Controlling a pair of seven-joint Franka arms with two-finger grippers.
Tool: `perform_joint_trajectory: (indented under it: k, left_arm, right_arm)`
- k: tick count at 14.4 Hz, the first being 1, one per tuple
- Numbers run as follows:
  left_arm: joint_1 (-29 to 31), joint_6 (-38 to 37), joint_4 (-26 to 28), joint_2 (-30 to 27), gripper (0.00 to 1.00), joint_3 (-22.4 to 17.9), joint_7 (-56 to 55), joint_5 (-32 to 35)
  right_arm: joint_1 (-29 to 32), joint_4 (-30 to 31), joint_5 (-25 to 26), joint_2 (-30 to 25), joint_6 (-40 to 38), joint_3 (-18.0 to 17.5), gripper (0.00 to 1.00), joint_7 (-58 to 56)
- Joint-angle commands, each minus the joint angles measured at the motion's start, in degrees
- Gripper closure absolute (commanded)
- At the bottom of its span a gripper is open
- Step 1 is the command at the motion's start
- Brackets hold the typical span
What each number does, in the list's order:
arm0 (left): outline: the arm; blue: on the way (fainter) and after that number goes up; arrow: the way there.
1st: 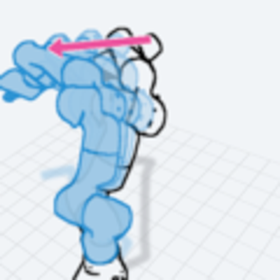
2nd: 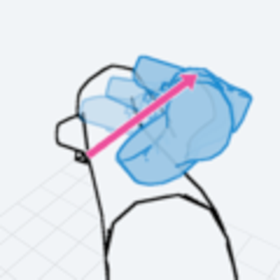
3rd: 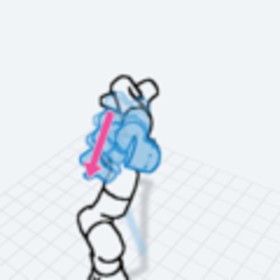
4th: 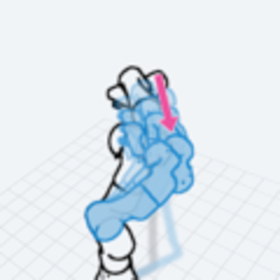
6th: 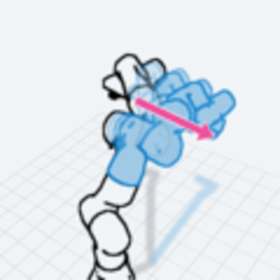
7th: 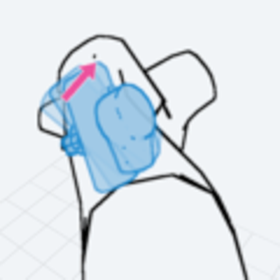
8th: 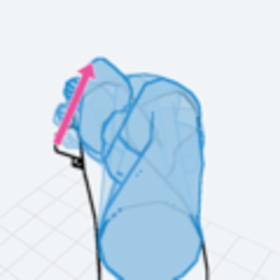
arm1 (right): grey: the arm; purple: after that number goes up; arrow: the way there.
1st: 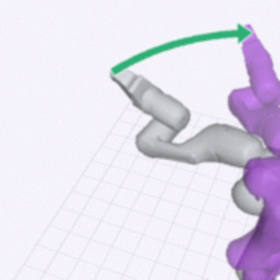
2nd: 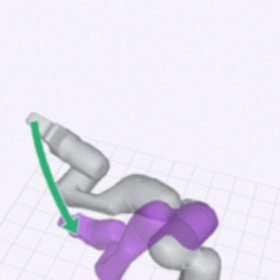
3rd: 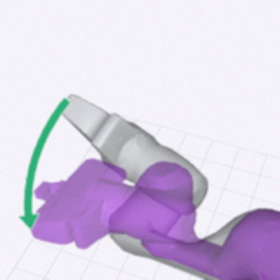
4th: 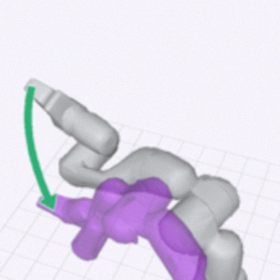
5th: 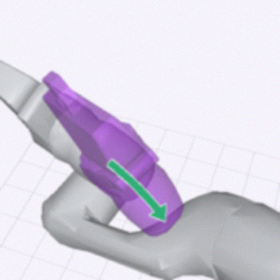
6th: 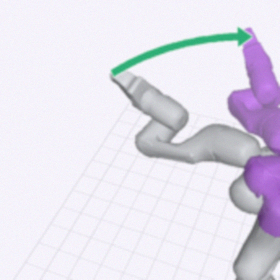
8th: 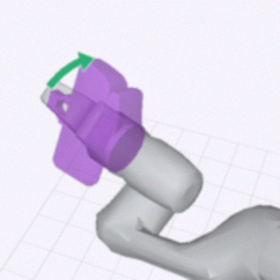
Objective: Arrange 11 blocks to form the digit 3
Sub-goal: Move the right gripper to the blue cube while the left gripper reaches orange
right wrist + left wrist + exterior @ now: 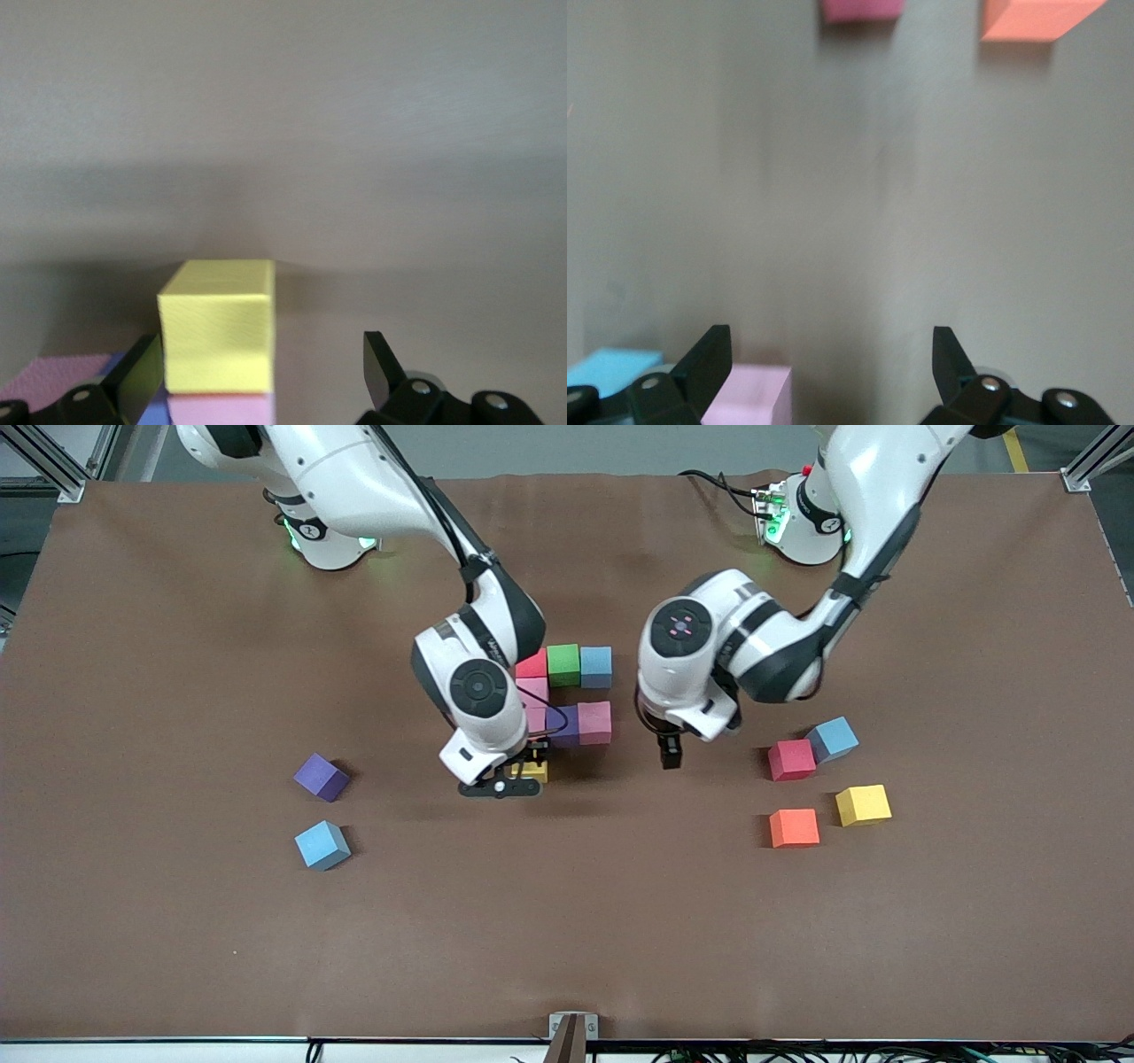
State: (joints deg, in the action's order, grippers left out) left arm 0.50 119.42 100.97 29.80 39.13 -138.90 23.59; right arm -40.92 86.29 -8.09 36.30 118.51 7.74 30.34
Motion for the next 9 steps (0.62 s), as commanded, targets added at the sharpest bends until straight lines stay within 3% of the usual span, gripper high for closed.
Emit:
perform_joint_trajectory:
  k: [1,6,9]
  left_arm:
    - [6.69,-0.68,-0.24,-0.36,0.00,1.65,10.81,0.66]
    - [13.12,-0.68,-0.60,0.96,0.00,1.04,37.16,1.46]
    - [14.18,-0.59,-1.91,1.40,0.00,-3.25,54.82,1.46]
  right_arm:
    - [4.69,2.13,0.44,-4.91,-3.72,-0.71,0.00,-1.78]
    - [13.83,1.77,0.97,-4.92,-3.03,3.33,0.00,-2.30]
    - [19.72,1.77,2.55,-4.48,-1.27,3.25,0.00,-3.62]
